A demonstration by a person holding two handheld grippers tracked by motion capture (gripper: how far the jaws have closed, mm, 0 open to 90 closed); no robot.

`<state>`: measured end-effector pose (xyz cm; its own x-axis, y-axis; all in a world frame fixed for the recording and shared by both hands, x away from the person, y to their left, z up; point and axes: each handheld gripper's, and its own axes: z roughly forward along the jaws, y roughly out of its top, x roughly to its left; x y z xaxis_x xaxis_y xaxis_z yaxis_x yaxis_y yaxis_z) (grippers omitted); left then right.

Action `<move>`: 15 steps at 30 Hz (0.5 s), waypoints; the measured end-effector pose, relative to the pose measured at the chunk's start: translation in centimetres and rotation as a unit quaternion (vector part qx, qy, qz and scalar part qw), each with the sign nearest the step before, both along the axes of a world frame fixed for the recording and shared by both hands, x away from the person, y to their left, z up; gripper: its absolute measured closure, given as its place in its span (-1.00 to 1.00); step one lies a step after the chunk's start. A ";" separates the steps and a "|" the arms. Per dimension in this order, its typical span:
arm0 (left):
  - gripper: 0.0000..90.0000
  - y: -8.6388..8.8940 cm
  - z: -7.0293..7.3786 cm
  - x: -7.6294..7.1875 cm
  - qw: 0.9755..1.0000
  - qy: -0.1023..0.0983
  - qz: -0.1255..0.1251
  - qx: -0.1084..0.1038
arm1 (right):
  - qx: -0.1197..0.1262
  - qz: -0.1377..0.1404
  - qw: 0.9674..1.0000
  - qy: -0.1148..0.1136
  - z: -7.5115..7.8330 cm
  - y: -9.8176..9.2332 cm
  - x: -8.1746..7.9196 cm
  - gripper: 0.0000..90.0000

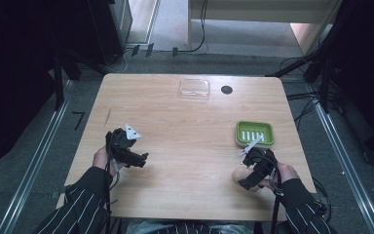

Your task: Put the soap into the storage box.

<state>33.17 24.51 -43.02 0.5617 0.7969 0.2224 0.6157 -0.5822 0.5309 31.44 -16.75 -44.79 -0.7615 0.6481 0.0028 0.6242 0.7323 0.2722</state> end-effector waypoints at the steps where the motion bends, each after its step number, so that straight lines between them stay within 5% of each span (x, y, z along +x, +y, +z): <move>1: -1.00 0.0 0.0 0.0 1.000 0.000 0.000 0.000 | -0.001 0.001 1.000 -0.002 0.0 0.0 0.0 -0.94; 15: -1.00 0.0 0.0 0.0 1.000 0.000 -0.002 -0.001 | -0.008 0.011 1.000 0.013 -0.1 -0.1 0.3 -0.88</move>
